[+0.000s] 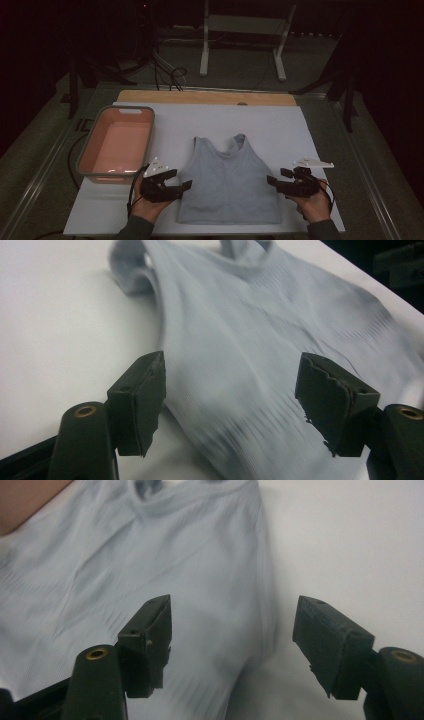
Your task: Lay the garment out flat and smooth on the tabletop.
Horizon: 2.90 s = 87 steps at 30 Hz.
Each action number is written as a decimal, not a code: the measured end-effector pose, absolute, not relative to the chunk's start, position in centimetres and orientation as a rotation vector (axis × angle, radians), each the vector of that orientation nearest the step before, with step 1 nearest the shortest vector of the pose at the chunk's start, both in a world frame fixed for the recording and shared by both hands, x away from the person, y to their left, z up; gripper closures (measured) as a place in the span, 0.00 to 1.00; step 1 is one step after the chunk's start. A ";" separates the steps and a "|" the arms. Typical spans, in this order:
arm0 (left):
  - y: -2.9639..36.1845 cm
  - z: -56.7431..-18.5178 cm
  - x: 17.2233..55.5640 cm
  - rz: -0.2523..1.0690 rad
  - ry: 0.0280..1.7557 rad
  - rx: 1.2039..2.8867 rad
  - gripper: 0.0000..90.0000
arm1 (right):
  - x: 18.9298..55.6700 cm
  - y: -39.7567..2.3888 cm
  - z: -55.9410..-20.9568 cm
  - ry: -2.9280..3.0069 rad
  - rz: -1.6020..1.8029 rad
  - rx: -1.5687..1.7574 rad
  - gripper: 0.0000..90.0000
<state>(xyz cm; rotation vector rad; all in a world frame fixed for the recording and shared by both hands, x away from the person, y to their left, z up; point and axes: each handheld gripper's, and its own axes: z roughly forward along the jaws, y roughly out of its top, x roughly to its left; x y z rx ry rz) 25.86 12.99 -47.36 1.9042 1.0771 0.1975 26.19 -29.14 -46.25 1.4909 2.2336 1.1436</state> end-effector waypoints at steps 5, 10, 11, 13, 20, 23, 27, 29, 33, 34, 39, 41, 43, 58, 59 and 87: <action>12.6 -47.8 28.5 0.211 1.126 1.910 0.36 | 28.8 -28.4 -46.9 2.213 1.136 1.545 0.36; 11.8 -48.1 31.0 0.221 1.156 1.928 0.39 | 30.9 -27.8 -47.7 2.200 1.130 1.590 0.40; 11.6 -48.2 31.4 0.221 1.155 1.933 0.40 | 31.2 -27.7 -47.8 2.197 1.125 1.608 0.40; 11.1 -48.3 32.1 0.217 1.165 1.931 0.40 | 31.9 -27.5 -48.1 2.204 1.103 1.625 0.42; 9.4 -48.6 34.7 0.184 1.176 1.925 0.45 | 33.0 -27.0 -48.8 2.235 1.113 1.689 0.62; 8.8 -48.7 35.9 0.152 1.189 1.938 0.48 | 32.8 -26.8 -48.6 2.230 1.116 1.672 0.76; 8.2 -48.7 36.8 0.112 1.183 1.920 0.70 | 32.6 -26.7 -48.2 2.250 1.118 1.629 0.75; 8.0 -48.4 36.5 0.105 1.153 1.910 0.83 | 32.6 -26.7 -48.1 2.249 1.125 1.617 0.69; 7.5 -47.8 35.2 0.089 1.035 1.943 0.96 | 32.5 -26.7 -47.8 2.244 1.136 1.599 0.58; 7.4 -47.6 34.8 0.086 1.005 1.950 0.97 | 32.5 -26.7 -47.7 2.238 1.135 1.593 0.55; 6.9 -47.2 32.6 0.088 0.895 1.982 0.97 | 32.8 -26.4 -47.2 2.209 1.141 1.589 0.49; 6.8 -47.3 31.6 0.086 0.865 1.989 0.97 | 32.9 -26.0 -46.9 2.203 1.146 1.578 0.47; 6.8 -47.4 30.7 0.089 0.840 1.997 0.97 | 32.8 -25.5 -46.6 2.204 1.167 1.555 0.45; 6.3 -48.8 27.9 0.136 0.760 2.142 0.98 | 32.1 -18.2 -44.7 2.340 1.299 1.327 0.49; 6.3 -48.9 27.9 0.136 0.760 2.141 0.98 | 32.1 -17.6 -44.8 2.357 1.303 1.313 0.50; 10.0 -45.7 29.9 0.207 0.872 1.911 0.60 | 29.2 -16.4 -44.4 2.469 1.335 1.093 0.97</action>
